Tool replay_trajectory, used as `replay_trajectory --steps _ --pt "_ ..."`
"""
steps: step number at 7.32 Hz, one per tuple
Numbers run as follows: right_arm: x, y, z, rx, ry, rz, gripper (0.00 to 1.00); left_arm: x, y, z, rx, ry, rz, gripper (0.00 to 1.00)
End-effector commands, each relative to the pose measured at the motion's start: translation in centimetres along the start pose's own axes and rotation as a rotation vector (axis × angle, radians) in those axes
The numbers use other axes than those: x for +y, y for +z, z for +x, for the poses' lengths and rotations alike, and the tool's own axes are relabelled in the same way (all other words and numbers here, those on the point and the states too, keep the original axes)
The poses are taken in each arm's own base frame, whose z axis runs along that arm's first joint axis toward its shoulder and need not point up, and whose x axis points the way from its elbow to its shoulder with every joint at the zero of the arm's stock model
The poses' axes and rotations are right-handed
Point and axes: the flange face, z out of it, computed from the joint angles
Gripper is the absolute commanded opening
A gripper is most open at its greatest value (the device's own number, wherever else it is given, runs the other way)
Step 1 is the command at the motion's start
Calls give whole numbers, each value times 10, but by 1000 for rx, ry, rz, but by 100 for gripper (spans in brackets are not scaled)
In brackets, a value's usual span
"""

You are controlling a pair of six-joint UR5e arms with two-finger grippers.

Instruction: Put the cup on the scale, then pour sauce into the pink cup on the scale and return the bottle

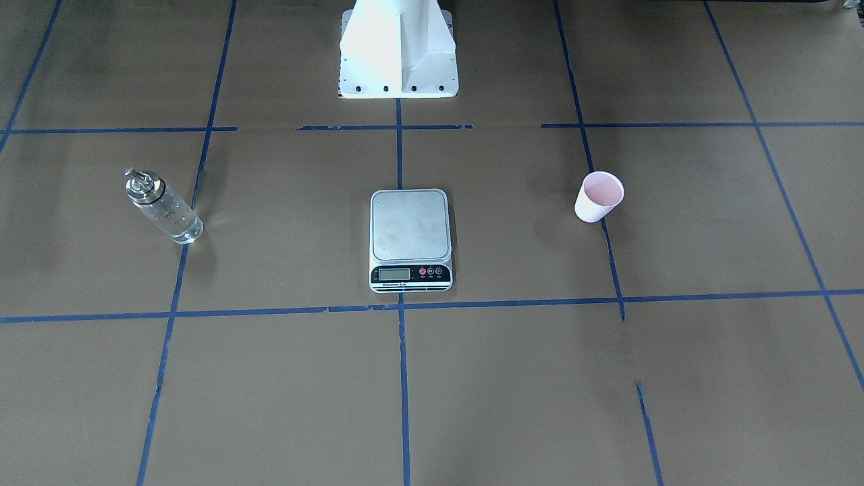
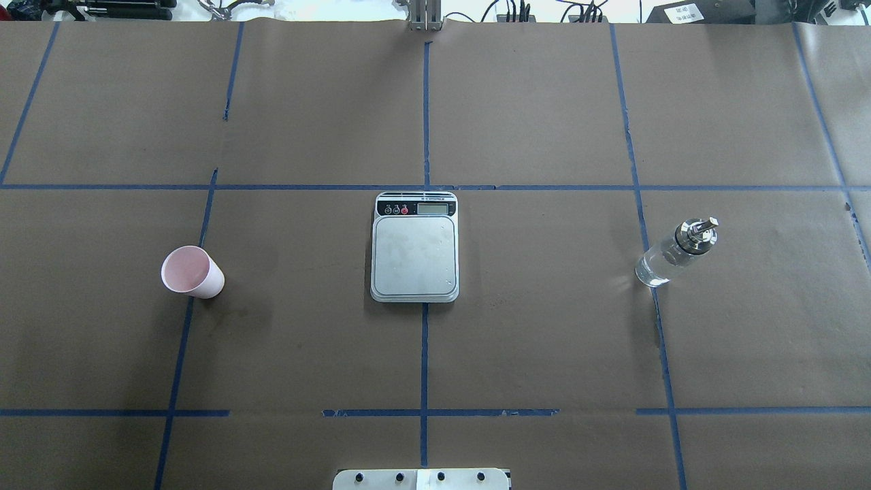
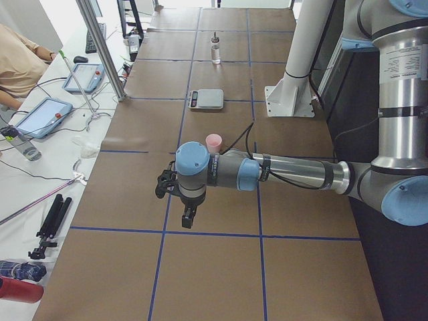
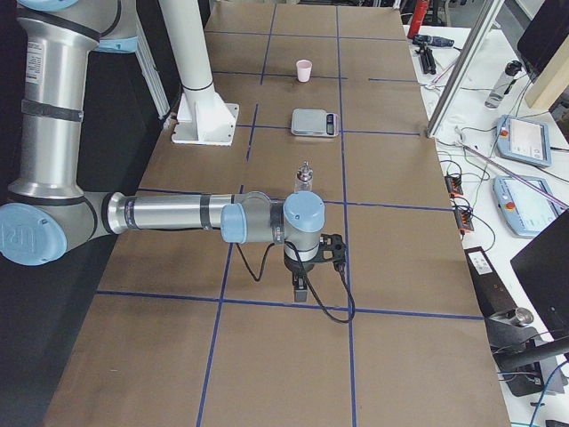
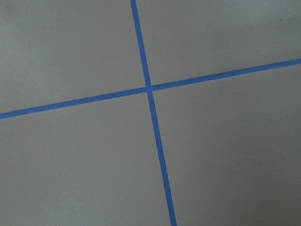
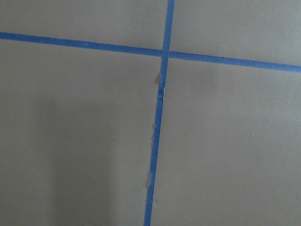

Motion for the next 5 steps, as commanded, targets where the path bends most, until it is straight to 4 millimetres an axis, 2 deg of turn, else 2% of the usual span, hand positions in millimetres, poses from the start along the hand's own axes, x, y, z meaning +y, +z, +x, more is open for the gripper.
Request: replay_trajectory --steps 1,5 --pt "0 -1 0 0 -1 1 100 -1 -1 2 4 6 5 100" --pt "-7 -4 -15 -50 -20 10 100 -6 -7 7 -6 49 43 100"
